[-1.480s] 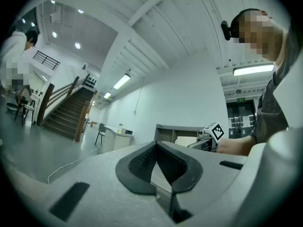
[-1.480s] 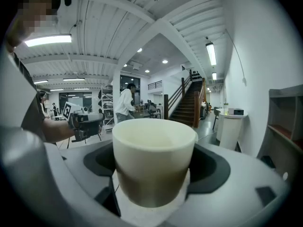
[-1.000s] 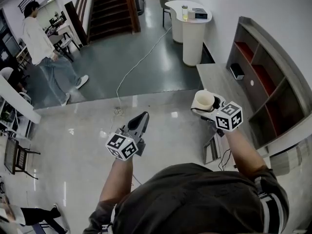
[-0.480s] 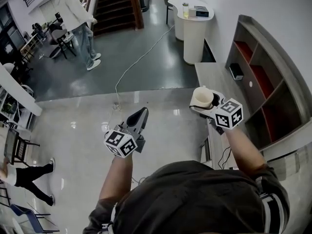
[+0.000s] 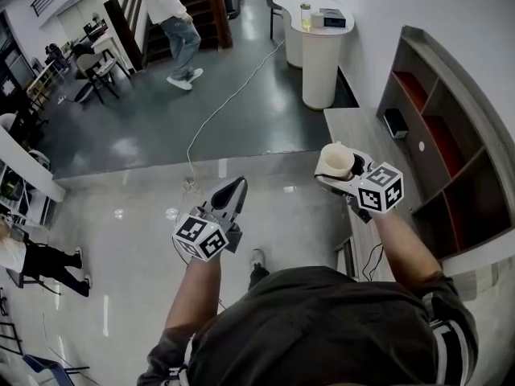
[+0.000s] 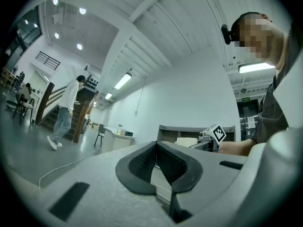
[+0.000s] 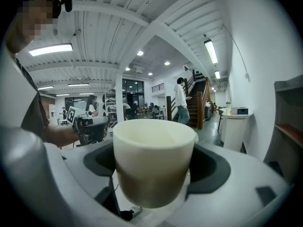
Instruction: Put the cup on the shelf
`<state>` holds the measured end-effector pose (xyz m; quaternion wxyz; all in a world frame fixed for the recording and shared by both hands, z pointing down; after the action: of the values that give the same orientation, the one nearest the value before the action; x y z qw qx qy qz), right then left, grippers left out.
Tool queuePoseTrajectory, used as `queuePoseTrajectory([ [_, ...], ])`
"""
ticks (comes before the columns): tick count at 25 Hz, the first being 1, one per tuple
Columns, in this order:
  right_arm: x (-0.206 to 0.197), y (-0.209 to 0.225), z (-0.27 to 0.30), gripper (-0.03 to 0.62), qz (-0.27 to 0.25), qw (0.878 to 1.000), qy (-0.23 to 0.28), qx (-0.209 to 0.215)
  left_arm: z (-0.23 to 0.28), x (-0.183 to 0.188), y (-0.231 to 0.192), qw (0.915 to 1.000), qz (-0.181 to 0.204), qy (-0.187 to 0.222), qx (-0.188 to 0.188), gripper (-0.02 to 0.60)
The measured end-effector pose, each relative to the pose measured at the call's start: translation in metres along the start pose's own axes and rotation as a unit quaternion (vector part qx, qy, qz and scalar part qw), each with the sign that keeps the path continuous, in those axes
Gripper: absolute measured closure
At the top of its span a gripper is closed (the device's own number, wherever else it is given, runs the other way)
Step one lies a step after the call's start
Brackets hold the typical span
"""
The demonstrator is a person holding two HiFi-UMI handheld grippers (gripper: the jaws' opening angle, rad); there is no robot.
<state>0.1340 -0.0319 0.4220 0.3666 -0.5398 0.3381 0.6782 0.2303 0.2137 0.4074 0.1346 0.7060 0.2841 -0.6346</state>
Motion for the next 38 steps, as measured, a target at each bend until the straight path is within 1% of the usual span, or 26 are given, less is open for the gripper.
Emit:
queuePoseTrajectory([
  [5,0.018,0.038,0.083,0.164,-0.001,1.0,0.011,-0.015,0.045,0.005,-0.097,0.9996,0.003,0.004,-0.029,0.58],
  [8,0.036,0.058,0.14,0.164,0.003,1.0,0.017,-0.024,0.071,0.019,-0.161,0.9989,0.004,-0.001,-0.047,0.58],
  [12,0.065,0.091,0.209,0.164,0.005,0.999,0.029,-0.032,0.108,0.039,-0.236,0.9975,0.018,-0.011,-0.067,0.58],
  [16,0.083,0.119,0.262,0.164,0.003,0.999,0.032,-0.036,0.135,0.049,-0.296,0.9967,0.017,-0.013,-0.078,0.58],
  [19,0.09,0.139,0.291,0.164,0.006,0.999,0.03,-0.037,0.155,0.048,-0.33,0.9966,0.013,-0.019,-0.08,0.58],
  [23,0.091,0.174,0.314,0.164,0.009,0.999,0.022,-0.032,0.185,0.043,-0.357,0.9968,0.006,-0.024,-0.075,0.58],
  [28,0.089,0.232,0.326,0.164,0.013,1.0,0.017,-0.016,0.234,0.029,-0.37,0.9979,0.006,-0.032,-0.057,0.58],
  [32,0.095,0.291,0.329,0.164,0.003,1.0,0.018,0.014,0.283,0.022,-0.367,0.9992,0.016,-0.026,-0.026,0.58],
  [35,0.097,0.338,0.326,0.164,-0.002,0.999,0.013,0.038,0.322,0.014,-0.36,0.9999,0.007,-0.013,0.003,0.58],
  [38,0.101,0.376,0.327,0.166,-0.007,0.998,0.009,0.056,0.354,0.012,-0.358,0.9996,-0.001,-0.006,0.028,0.581],
])
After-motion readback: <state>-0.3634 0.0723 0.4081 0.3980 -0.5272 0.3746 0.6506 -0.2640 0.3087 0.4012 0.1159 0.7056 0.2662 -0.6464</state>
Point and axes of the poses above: the fingertips, and each gripper's own axes: z forward along the fingers, y to its right, x out of its top, the point moved 4 cm from there along -z, backward along the fingers, and after that the axes turned 4 degrees about y, right-handed, at the moved point
